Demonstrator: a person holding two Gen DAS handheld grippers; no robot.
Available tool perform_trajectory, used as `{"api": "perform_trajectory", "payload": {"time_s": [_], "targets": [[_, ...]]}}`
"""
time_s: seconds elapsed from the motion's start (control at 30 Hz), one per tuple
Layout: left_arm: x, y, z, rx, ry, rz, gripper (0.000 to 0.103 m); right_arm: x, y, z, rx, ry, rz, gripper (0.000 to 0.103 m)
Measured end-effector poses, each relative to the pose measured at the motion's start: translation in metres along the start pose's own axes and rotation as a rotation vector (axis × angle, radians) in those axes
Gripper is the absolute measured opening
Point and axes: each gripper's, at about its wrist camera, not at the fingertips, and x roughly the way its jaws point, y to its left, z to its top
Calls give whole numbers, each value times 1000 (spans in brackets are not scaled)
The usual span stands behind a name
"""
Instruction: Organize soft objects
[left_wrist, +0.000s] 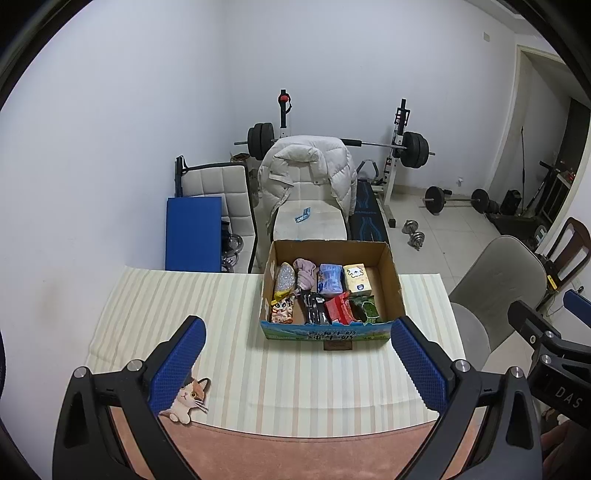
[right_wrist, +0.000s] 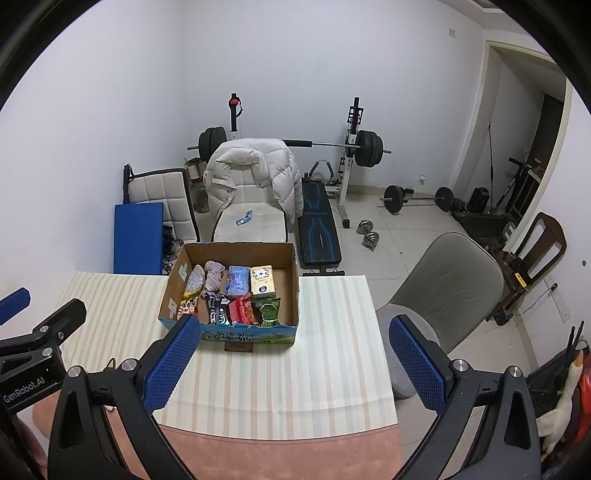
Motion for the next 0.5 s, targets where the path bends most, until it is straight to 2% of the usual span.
{"api": "perform_trajectory", "payload": {"time_s": [0.5], "targets": [[0,-1,3,-6,-1,-1,103,-6,-2,10,-14,-13,-3,103]]}}
